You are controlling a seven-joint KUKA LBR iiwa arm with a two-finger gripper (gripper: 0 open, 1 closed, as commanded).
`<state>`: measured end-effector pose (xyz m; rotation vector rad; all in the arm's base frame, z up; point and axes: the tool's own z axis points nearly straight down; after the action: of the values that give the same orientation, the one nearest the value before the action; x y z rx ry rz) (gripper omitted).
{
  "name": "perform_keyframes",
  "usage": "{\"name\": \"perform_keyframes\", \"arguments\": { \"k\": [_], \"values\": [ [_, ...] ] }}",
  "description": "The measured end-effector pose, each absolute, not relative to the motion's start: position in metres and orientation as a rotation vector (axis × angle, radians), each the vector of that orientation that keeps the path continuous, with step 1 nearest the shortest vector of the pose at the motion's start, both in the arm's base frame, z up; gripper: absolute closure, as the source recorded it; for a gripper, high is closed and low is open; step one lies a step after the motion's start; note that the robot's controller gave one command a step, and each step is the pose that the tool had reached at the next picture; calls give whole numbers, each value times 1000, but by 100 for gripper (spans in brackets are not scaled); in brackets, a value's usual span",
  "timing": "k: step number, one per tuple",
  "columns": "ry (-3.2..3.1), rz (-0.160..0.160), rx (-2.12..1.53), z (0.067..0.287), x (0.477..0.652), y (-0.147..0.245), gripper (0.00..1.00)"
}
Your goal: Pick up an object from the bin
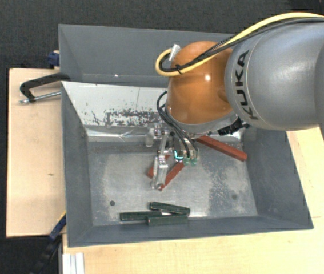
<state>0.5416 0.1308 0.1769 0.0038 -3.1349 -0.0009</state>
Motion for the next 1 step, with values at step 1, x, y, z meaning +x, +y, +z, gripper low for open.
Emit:
{"name": "perform_keyframes", "arguments": {
  "k": [1],
  "values": [
    [-3143, -2, 1, 181, 544, 130, 0]
  ]
}}
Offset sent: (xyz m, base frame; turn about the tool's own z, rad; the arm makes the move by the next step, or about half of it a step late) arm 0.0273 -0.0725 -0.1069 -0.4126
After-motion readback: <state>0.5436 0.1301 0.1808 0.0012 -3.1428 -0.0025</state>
